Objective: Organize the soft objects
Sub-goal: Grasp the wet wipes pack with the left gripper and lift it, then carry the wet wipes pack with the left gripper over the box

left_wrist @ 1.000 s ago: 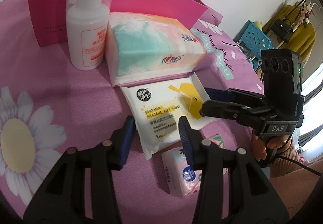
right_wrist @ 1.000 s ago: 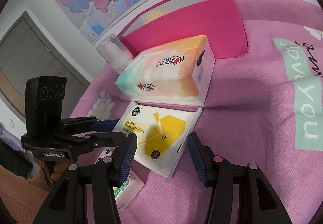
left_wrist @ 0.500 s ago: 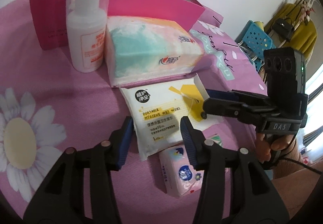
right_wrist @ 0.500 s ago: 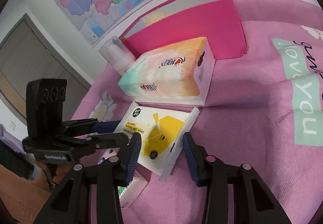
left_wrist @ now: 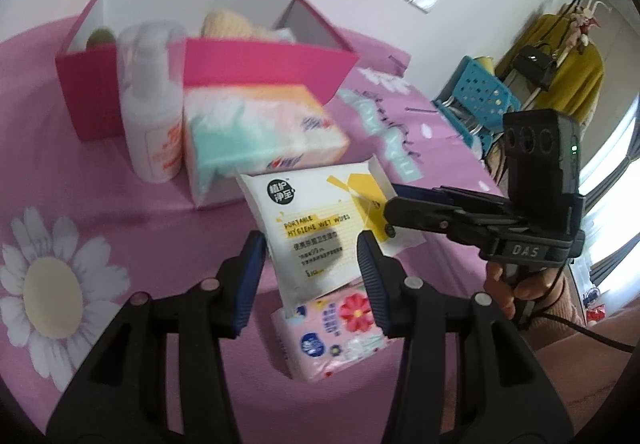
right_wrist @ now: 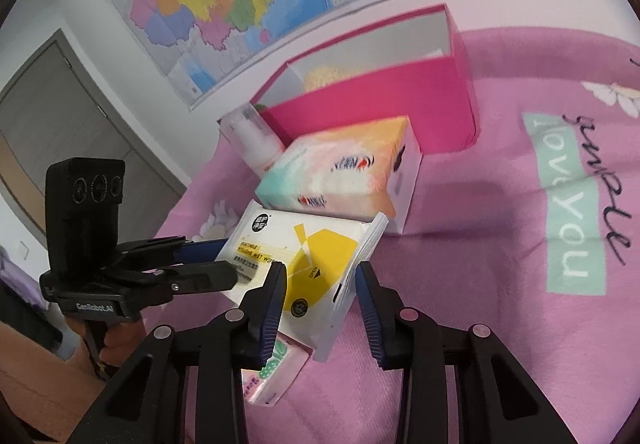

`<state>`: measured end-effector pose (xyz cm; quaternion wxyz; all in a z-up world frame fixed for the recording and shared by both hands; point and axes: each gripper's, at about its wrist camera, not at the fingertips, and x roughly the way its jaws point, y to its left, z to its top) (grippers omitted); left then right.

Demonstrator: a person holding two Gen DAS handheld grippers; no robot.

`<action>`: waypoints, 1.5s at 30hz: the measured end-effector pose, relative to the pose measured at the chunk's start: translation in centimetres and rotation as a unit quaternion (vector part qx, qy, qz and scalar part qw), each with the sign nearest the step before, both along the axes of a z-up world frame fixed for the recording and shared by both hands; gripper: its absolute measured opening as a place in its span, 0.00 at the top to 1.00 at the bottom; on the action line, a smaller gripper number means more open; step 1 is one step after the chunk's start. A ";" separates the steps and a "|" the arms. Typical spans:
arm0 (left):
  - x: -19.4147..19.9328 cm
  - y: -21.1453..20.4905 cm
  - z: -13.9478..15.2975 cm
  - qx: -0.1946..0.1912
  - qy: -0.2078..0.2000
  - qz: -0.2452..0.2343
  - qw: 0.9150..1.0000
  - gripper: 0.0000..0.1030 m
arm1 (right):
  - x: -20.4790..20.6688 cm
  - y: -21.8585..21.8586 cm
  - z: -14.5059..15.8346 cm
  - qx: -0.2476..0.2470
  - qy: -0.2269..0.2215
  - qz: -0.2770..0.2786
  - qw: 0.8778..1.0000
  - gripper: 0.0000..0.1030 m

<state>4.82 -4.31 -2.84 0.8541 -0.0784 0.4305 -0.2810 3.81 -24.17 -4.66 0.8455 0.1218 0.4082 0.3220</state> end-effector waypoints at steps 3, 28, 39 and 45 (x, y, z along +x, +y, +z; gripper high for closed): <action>-0.1 -0.2 1.2 0.001 -0.013 -0.001 1.000 0.52 | -0.3 -0.2 0.8 0.000 -0.011 -0.006 1.000 0.65; 6.8 -2.6 7.6 0.040 -0.094 -0.002 0.995 0.52 | 5.3 -0.8 7.5 -0.011 -0.103 -0.039 0.994 0.65; 12.0 -3.4 9.5 0.065 -0.104 0.016 0.992 0.52 | 10.8 -0.9 8.9 -0.019 -0.110 -0.051 0.992 0.65; 15.2 -3.8 9.4 0.081 -0.091 0.029 0.992 0.52 | 13.5 -0.8 9.2 -0.024 -0.110 -0.058 0.992 0.65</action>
